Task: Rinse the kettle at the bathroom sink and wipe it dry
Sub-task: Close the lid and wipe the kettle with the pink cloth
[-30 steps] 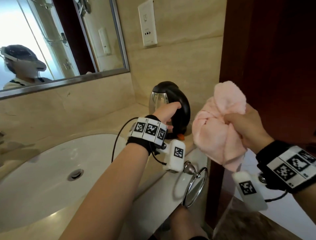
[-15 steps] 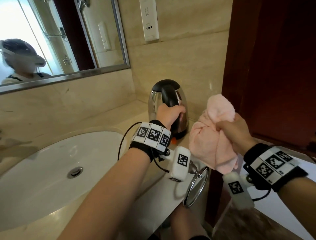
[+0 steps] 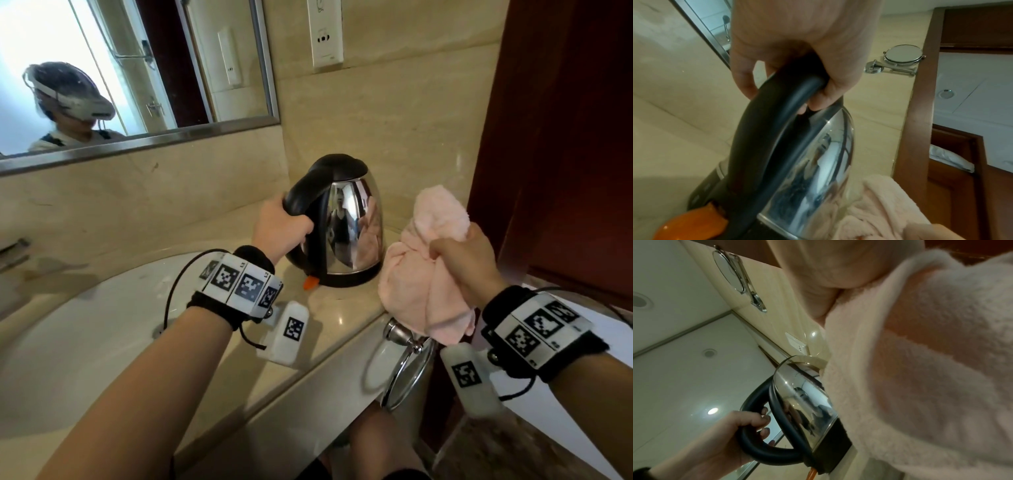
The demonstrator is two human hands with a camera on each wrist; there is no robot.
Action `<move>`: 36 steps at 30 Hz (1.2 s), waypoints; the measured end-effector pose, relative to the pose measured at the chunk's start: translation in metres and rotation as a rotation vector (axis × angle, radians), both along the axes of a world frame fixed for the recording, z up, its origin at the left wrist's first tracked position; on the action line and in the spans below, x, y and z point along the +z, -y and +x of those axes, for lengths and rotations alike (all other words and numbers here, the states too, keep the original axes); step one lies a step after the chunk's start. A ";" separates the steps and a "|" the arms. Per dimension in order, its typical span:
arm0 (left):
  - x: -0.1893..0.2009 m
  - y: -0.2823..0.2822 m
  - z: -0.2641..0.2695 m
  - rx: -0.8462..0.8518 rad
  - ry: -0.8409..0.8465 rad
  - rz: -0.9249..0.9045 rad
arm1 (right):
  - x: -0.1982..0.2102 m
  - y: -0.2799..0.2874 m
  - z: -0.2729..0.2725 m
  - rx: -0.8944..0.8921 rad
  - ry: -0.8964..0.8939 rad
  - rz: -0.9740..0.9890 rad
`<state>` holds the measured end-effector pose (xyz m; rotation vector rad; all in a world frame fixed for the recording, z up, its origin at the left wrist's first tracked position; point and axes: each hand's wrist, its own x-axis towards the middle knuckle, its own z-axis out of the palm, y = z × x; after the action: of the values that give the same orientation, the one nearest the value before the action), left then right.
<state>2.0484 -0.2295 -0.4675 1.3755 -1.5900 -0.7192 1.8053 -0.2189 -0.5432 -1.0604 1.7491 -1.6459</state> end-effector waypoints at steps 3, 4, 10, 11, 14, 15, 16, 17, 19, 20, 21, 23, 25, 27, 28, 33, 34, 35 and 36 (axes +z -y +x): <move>-0.003 0.011 0.011 0.122 -0.022 -0.025 | 0.000 0.002 0.001 0.003 -0.032 0.012; -0.005 0.014 0.014 0.153 -0.050 -0.026 | 0.001 0.002 0.003 0.004 -0.038 0.016; -0.016 0.025 0.022 0.313 -0.350 -0.030 | 0.018 0.001 0.029 0.076 -0.139 -0.105; -0.017 0.025 0.022 0.323 -0.368 -0.039 | 0.021 -0.001 0.039 0.126 -0.158 -0.160; -0.017 0.025 0.023 0.304 -0.369 -0.044 | 0.025 0.000 0.070 0.242 -0.229 -0.277; -0.017 0.026 0.025 0.289 -0.360 -0.031 | 0.025 0.000 0.078 0.244 -0.312 -0.296; -0.017 0.027 0.027 0.275 -0.341 -0.017 | 0.025 0.000 0.085 0.243 -0.381 -0.302; -0.017 0.028 0.029 0.261 -0.318 -0.001 | 0.026 -0.001 0.092 0.251 -0.425 -0.314; -0.016 0.030 0.032 0.238 -0.278 0.021 | 0.027 -0.004 0.102 0.278 -0.508 -0.377; -0.015 0.031 0.033 0.232 -0.265 0.026 | 0.026 -0.006 0.106 0.288 -0.574 -0.410; -0.015 0.031 0.033 0.231 -0.257 0.028 | 0.022 -0.006 0.110 0.293 -0.660 -0.435; -0.015 0.032 0.034 0.235 -0.246 0.024 | 0.012 -0.003 0.116 0.268 -0.838 -0.476; -0.015 0.032 0.035 0.226 -0.245 0.021 | 0.007 0.004 0.117 0.223 -0.868 -0.473; -0.015 0.031 0.036 0.199 -0.242 0.031 | 0.007 0.016 0.111 0.199 -0.718 -0.424; -0.014 0.031 0.037 0.189 -0.237 0.037 | 0.010 0.022 0.106 0.215 -0.594 -0.384; -0.015 0.033 0.038 0.181 -0.228 0.035 | 0.028 0.042 0.074 0.463 0.282 -0.132; -0.015 0.033 0.038 0.182 -0.225 0.036 | 0.031 0.047 0.067 0.495 0.340 -0.077; -0.015 0.033 0.038 0.184 -0.223 0.035 | 0.035 0.050 0.062 0.543 0.400 -0.030; -0.015 0.033 0.038 0.187 -0.222 0.034 | 0.038 0.052 0.059 0.601 0.460 0.015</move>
<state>2.0867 -0.2625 -0.4822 1.3955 -1.2635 -0.7599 1.8639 -0.2712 -0.5056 -0.9743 1.0147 -1.3454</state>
